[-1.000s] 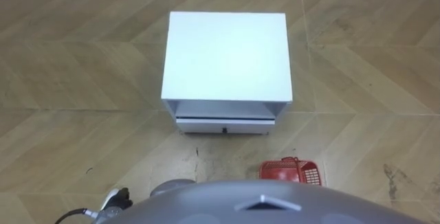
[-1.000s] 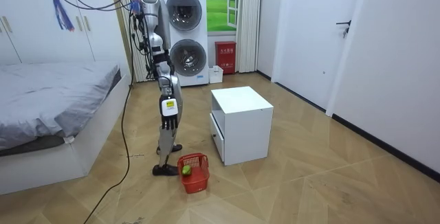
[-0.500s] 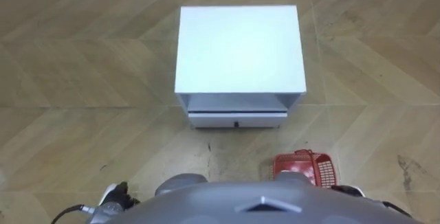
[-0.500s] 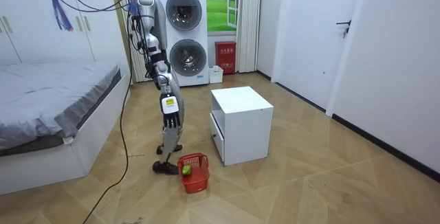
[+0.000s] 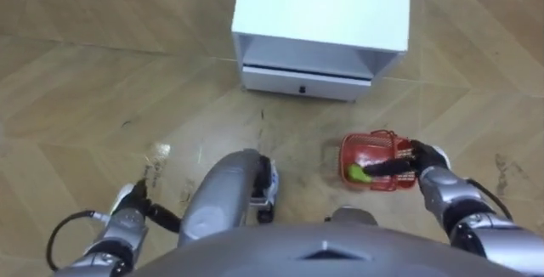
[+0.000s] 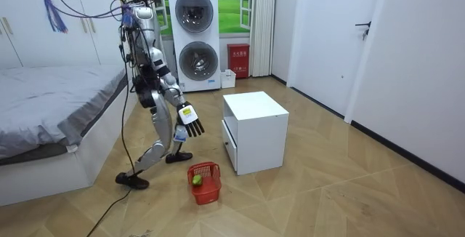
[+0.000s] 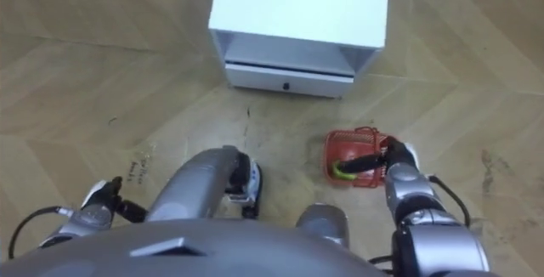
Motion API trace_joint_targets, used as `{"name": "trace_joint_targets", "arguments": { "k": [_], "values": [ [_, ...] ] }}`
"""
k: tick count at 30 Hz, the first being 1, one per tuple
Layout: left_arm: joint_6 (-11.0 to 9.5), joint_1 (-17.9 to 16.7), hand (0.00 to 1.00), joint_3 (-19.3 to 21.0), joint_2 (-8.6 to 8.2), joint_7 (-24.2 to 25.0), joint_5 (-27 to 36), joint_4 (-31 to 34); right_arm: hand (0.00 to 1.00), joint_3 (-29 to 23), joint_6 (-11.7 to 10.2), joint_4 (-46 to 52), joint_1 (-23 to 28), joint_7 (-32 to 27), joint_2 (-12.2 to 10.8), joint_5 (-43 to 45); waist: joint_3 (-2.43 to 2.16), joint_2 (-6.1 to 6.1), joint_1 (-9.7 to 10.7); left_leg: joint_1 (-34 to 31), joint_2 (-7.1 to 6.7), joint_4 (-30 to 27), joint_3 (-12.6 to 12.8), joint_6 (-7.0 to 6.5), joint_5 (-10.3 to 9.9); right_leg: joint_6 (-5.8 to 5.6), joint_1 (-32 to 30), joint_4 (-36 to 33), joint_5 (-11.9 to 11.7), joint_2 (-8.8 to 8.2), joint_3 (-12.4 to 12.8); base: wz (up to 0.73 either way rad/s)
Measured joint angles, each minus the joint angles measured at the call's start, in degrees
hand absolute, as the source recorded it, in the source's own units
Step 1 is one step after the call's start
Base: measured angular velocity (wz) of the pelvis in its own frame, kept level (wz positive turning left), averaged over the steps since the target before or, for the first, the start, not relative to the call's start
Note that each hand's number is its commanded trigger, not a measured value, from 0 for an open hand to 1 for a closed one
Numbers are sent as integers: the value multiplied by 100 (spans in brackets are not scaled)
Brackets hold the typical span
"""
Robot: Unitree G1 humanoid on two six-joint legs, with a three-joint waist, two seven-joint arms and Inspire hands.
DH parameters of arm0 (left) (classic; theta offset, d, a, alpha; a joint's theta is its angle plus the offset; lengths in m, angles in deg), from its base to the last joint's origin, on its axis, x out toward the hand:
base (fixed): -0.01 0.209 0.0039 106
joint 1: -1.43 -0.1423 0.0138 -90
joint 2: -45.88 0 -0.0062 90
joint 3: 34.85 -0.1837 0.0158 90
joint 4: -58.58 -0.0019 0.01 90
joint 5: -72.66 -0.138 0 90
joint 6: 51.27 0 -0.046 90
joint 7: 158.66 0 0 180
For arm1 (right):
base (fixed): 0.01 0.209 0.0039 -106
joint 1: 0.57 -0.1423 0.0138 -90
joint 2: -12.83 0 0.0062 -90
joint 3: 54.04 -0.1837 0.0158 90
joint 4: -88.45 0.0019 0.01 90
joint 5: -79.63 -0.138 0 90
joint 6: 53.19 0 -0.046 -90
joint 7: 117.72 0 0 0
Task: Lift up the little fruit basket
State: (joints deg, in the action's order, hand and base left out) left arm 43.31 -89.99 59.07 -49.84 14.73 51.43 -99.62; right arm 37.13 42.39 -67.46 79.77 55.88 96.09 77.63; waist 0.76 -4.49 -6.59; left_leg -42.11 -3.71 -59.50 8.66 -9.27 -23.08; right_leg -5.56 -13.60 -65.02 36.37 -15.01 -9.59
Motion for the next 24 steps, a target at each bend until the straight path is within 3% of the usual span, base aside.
{"name": "trace_joint_targets", "arguments": {
  "k": [2, 4, 6, 7, 10, 12, 13, 14, 15, 16, 17, 18, 19, 20, 22, 24],
  "values": [
    [-6, 54, 0, -186, 20, -39, 371, -167, 0, -16, -43, 144, -132, -191, -2, -101, 2, -37, 5, -484, 25, -529, -6, 155, -182, 139, -478, -632, 304, -99, 1, -6],
    [-8, 93, 0, -253, 17, -79, 674, -331, 0, -20, -100, 186, -290, -351, -12, -102, 47, -3, -9, -767, -22, -827, -27, 140, -207, 165, -919, -1272, 282, -113, 191, -16],
    [-55, 160, 0, -485, 56, -187, 919, -510, 0, -34, -167, 341, -371, -549, -4, -106, 116, 112, 42, -1040, -101, -1252, -62, 35, -266, 167, -1248, -2051, 181, -134, 312, 11],
    [-108, 264, 0, -711, 128, -202, 1074, -582, 0, -28, -332, 395, -400, -683, -3, -124, 132, 133, 156, -1263, -119, -1579, -7, -52, -333, 149, -1474, -2652, 131, -224, 407, 58],
    [-300, 600, 0, -985, 238, -390, 1245, -779, 0, -111, -460, 391, -537, -814, 5, -297, 147, 120, 409, -1805, -100, -2337, 262, -11, -599, 118, -1932, -3831, 104, -436, 624, 88],
    [-457, 709, 0, -991, 220, -520, 1299, -774, 0, -228, -486, 388, -609, -908, 14, -317, 196, 32, 607, -2061, -138, -2865, 374, 559, -706, 136, -2117, -4260, 111, -615, 748, 54],
    [-504, 617, 0, -983, 221, -571, 1355, -763, 0, -232, -474, 387, -740, -918, 9, -339, 192, 44, 548, -2024, -318, -3526, -291, 631, -970, 130, -2354, -4643, 98, -702, 906, -57],
    [-508, 575, 0, -988, 224, -583, 1363, -822, 0, -253, -492, 471, -884, -931, 56, -423, 159, 175, 474, -2146, -458, -3934, -559, 483, -1624, 115, -2601, -5154, 100, -797, 1026, -68],
    [-524, 553, 0, -1030, 251, -610, 1389, -888, 0, -264, -502, 556, -880, -956, 61, -474, 180, 171, 515, -2251, -522, -4098, -537, 406, -1660, 66, -2633, -5444, 120, -891, 1071, 12],
    [-562, 559, 0, -1199, 344, -710, 1492, -973, 0, -275, -519, 681, -720, -1009, 15, -490, 128, 95, 771, -2440, -619, -4357, -504, 337, -1690, 10, -2243, -5883, -235, -1022, 1087, 99],
    [-625, 574, 0, -1324, 407, -822, 1567, -984, 0, -306, -527, 782, -529, -1034, -8, -474, 55, -64, 920, -2574, -581, -4494, -350, 253, -1651, -8, -1744, -5975, -521, -1041, 1156, 103],
    [-662, 564, 0, -1341, 408, -862, 1595, -981, 0, -324, -546, 806, -510, -1045, 0, -473, 51, -140, 924, -2632, -565, -4560, -266, 246, -1643, -3, -1596, -5929, -591, -1020, 1223, 38],
    [-674, 531, 0, -1337, 353, -868, 1604, -990, 0, -329, -672, 818, -539, -1043, 39, -475, 85, -176, 893, -2719, -552, -4738, -212, 302, -1633, 9, -1421, -5891, -417, -901, 1357, 4],
    [-676, 489, 0, -1345, 290, -867, 1600, -987, 0, -331, -806, 818, -513, -1044, 56, -469, 123, -116, 959, -2777, -553, -4891, -228, 330, -1626, 59, -1301, -6012, -313, -880, 1335, 8],
    [-749, 410, 0, -1449, 265, -866, 1603, -985, 0, -327, -814, 823, -447, -1049, 52, -447, 126, -122, 1074, -2847, -608, -4983, -186, 357, -1632, 157, -1235, -6158, -189, -866, 1363, 25],
    [-796, 350, 0, -1601, 256, -856, 1608, -985, 0, -320, -813, 854, -421, -1105, 53, -442, 126, -121, 1126, -2948, -608, -5038, -111, 401, -1652, 122, -1227, -6269, 29, -845, 1430, 9]
  ]
}}
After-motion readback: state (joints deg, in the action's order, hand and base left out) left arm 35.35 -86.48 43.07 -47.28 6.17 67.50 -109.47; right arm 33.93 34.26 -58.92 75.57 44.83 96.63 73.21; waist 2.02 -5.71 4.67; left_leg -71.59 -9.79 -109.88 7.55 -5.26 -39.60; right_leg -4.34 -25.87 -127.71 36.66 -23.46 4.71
